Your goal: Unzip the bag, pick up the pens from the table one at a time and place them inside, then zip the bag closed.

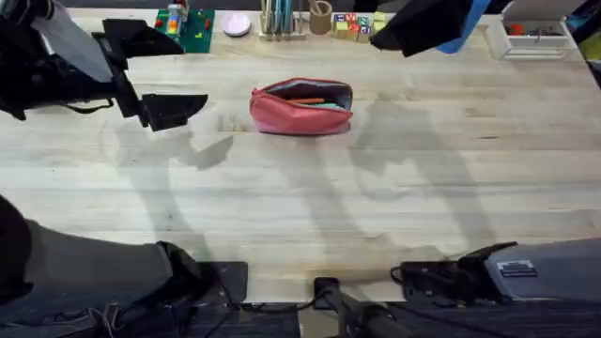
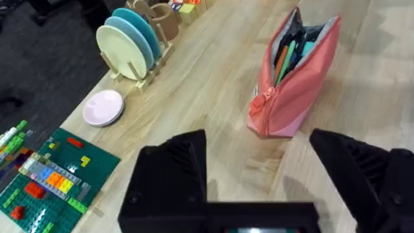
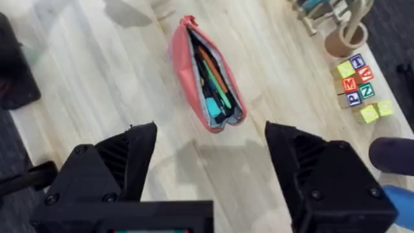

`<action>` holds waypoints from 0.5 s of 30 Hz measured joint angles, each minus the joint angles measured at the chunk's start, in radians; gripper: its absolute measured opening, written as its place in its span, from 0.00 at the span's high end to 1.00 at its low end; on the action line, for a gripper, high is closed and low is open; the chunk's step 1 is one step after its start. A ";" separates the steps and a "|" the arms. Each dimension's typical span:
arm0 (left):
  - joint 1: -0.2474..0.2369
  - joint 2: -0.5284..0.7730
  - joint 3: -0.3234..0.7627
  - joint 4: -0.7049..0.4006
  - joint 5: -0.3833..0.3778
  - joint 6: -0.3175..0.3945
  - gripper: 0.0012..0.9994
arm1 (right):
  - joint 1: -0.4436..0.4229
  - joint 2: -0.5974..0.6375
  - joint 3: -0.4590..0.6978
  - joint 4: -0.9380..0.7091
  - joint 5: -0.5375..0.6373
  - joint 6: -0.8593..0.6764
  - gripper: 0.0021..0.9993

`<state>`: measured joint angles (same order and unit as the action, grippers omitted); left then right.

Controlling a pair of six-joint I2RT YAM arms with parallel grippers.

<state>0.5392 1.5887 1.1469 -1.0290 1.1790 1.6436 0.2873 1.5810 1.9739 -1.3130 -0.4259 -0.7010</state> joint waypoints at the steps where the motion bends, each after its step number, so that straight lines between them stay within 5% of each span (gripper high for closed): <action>1: 0.000 0.000 0.000 0.000 0.001 0.000 0.01 | 0.002 0.000 0.000 0.000 -0.001 0.002 0.00; 15: 0.000 0.000 0.000 0.000 0.003 0.000 0.01 | 0.038 0.019 0.000 0.109 -0.013 0.176 0.00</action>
<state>0.5392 1.5887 1.1469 -1.0290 1.1824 1.6436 0.3250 1.5996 1.9739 -1.2043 -0.4393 -0.5249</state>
